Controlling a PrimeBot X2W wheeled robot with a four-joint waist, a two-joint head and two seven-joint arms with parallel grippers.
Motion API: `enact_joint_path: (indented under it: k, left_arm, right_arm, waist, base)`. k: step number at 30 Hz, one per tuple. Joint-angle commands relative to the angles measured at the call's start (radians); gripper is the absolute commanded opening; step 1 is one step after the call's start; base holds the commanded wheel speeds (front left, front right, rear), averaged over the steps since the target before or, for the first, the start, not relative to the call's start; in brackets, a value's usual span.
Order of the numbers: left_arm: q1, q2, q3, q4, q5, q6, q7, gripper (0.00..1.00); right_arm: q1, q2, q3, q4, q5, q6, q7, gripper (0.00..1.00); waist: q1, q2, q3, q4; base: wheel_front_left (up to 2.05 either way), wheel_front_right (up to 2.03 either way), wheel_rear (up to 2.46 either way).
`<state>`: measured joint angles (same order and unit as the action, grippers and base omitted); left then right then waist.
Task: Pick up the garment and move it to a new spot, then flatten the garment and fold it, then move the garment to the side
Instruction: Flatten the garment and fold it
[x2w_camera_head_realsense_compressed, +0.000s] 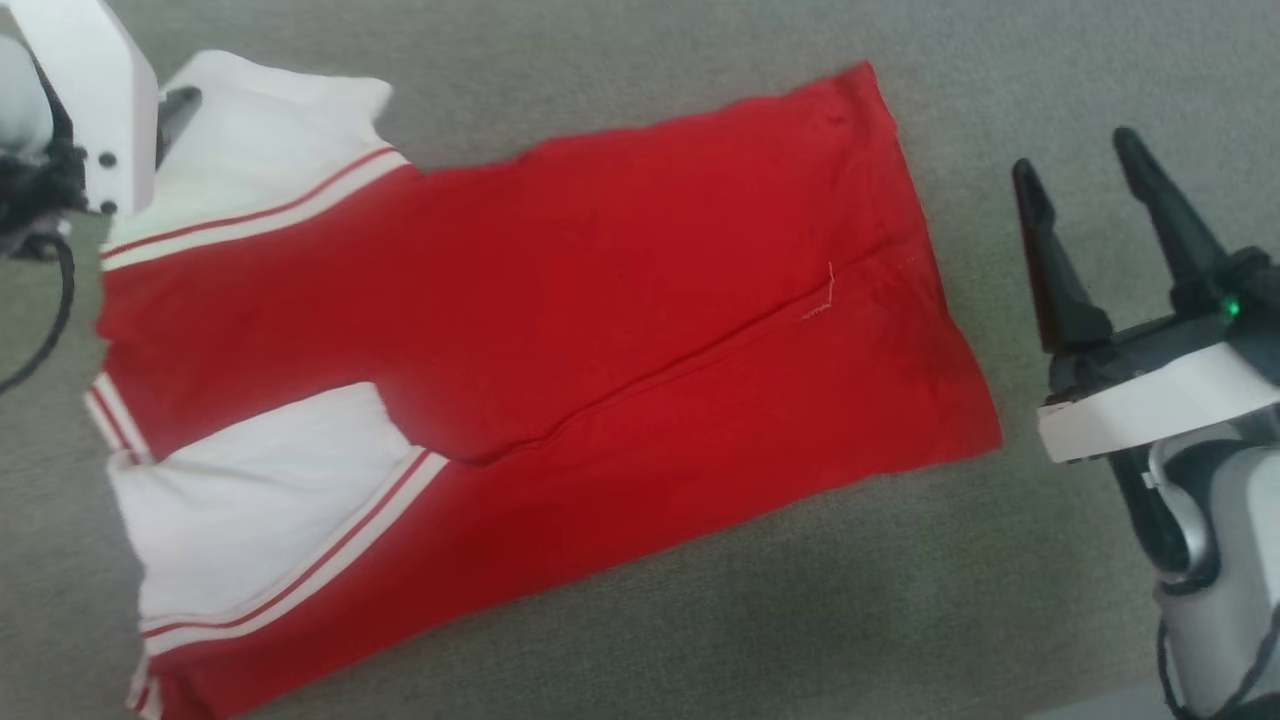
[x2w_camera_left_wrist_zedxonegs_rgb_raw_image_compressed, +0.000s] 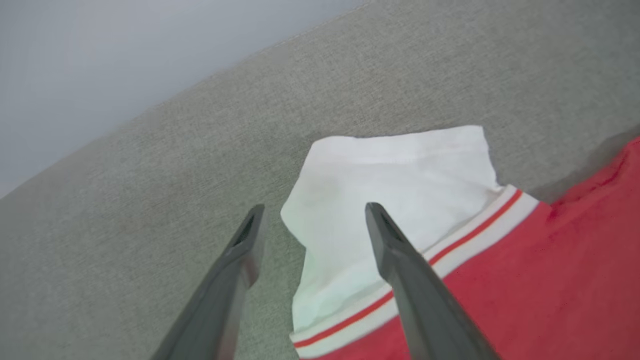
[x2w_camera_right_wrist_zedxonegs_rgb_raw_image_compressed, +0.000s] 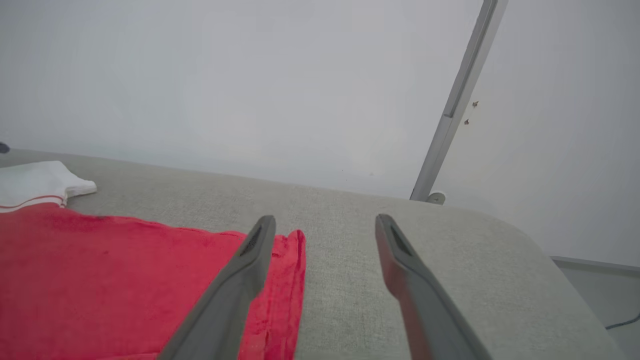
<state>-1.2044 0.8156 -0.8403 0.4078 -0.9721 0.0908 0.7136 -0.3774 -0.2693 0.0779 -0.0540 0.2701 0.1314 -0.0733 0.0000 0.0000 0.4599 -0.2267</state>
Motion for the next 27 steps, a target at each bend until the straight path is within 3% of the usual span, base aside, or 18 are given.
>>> enact_joint_path:
  k: [1,8,14,15,16,17,22,27]
  left_arm:
    - [-0.037,-0.012,-0.003,0.032,0.018,-0.010,0.005,1.00]
    - [-0.134,-0.064,-0.023,0.195,0.023,-0.034,0.082,1.00]
    - [-0.148,-0.098,-0.037,0.301,0.020,-0.019,0.116,1.00]
    - [-0.142,-0.108,-0.037,0.316,0.012,-0.024,0.117,0.58]
    - [-0.138,-0.116,-0.038,0.333,0.008,-0.025,0.114,0.41]
    - [-0.131,-0.125,-0.038,0.353,0.000,-0.023,0.120,0.00]
    - [-0.113,-0.144,-0.041,0.403,-0.014,-0.026,0.142,0.00]
    - [-0.123,-0.167,-0.048,0.435,-0.015,-0.042,0.136,0.00]
  right_arm:
    - [-0.018,0.010,0.007,0.016,0.003,-0.002,-0.013,1.00]
    - [-0.046,0.012,0.045,0.071,0.029,-0.002,-0.030,1.00]
    - [-0.069,0.001,0.075,0.092,0.052,-0.002,-0.016,1.00]
    - [-0.073,-0.005,0.086,0.094,0.055,-0.002,-0.011,1.00]
    - [-0.078,-0.006,0.094,0.094,0.066,-0.002,-0.005,1.00]
    - [-0.085,-0.007,0.100,0.095,0.079,-0.002,0.005,1.00]
    - [-0.127,-0.017,0.127,0.104,0.143,-0.002,0.085,1.00]
    - [-0.235,-0.043,0.178,0.161,0.226,-0.002,0.290,1.00]
  waist:
    - [0.0000,0.0000,0.033,-0.028]
    - [0.0000,0.0000,0.083,-0.058]
    - [0.0000,0.0000,0.104,-0.071]
    - [0.0000,0.0000,0.106,-0.073]
    - [0.0000,0.0000,0.109,-0.074]
    - [0.0000,0.0000,0.111,-0.075]
    - [0.0000,0.0000,0.116,-0.075]
    - [0.0000,0.0000,0.117,-0.063]
  base:
    - [0.00,0.00,0.00]
    - [0.00,0.00,0.00]
    - [0.00,0.00,0.00]
    - [0.00,0.00,0.00]
    - [0.00,0.00,0.00]
    - [0.00,0.00,0.00]
    - [0.00,0.00,0.00]
    - [0.00,0.00,0.00]
